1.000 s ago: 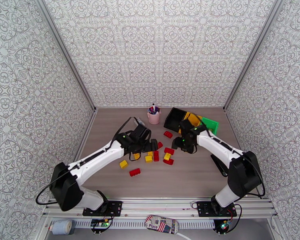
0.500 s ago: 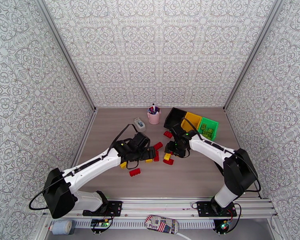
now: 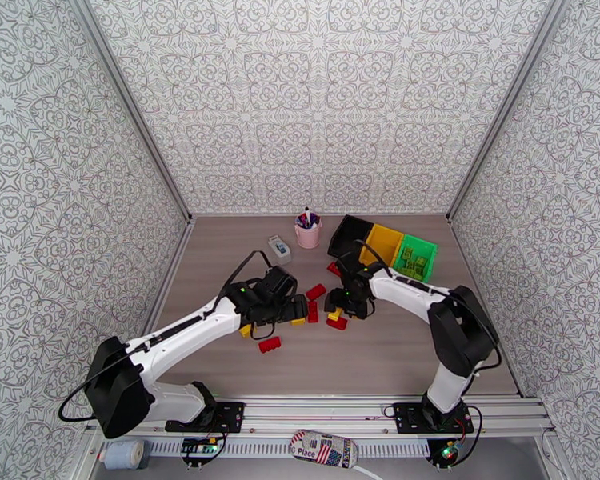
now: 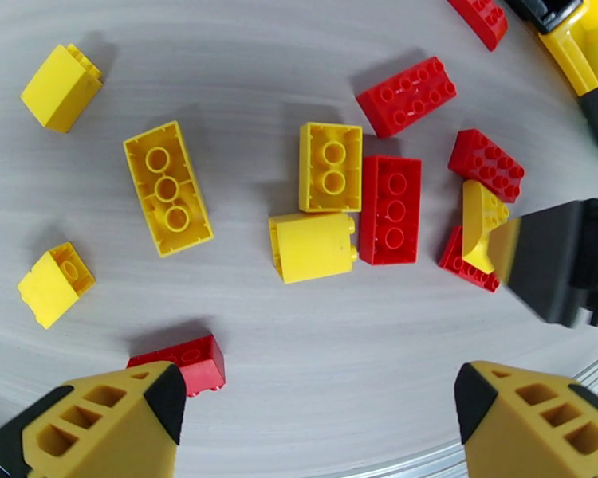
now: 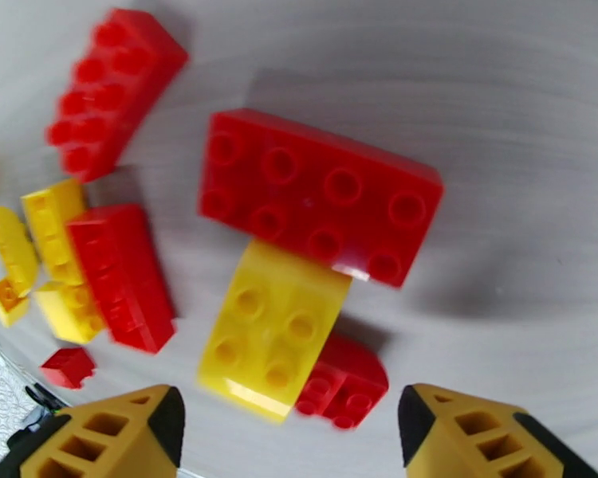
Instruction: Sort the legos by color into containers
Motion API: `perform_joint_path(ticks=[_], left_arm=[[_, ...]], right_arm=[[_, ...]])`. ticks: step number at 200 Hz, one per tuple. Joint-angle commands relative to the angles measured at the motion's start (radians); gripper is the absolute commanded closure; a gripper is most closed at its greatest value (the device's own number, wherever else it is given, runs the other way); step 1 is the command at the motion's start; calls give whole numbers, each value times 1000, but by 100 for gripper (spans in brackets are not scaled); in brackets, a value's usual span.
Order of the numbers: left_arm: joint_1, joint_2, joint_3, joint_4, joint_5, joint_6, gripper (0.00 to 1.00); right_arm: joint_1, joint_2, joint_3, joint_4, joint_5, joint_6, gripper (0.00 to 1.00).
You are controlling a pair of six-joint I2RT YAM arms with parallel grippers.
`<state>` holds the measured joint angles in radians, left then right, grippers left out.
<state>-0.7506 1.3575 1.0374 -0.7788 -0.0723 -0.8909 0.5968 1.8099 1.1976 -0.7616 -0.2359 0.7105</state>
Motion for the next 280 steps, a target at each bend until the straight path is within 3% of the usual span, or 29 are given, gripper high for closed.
perform_joint_path(ticks=[1, 80, 144, 188, 237, 280], left_arm=[[13, -27, -14, -5, 21, -14, 5], [64, -57, -29, -14, 32, -5, 5], [108, -49, -45, 5, 59, 4, 5], [134, -74, -64, 4, 62, -1, 5], [202, -201, -167, -6, 60, -51, 5], [255, -322, -243, -56, 69, -70, 4]], right_arm=[[1, 42, 36, 30, -42, -30, 22], [21, 76, 32, 98, -171, -23, 19], [154, 84, 72, 97, -207, 8, 19], [207, 99, 156, -62, -54, -39, 25], [267, 184, 253, -185, 85, -104, 26], [305, 257, 319, -211, 111, -120, 37]])
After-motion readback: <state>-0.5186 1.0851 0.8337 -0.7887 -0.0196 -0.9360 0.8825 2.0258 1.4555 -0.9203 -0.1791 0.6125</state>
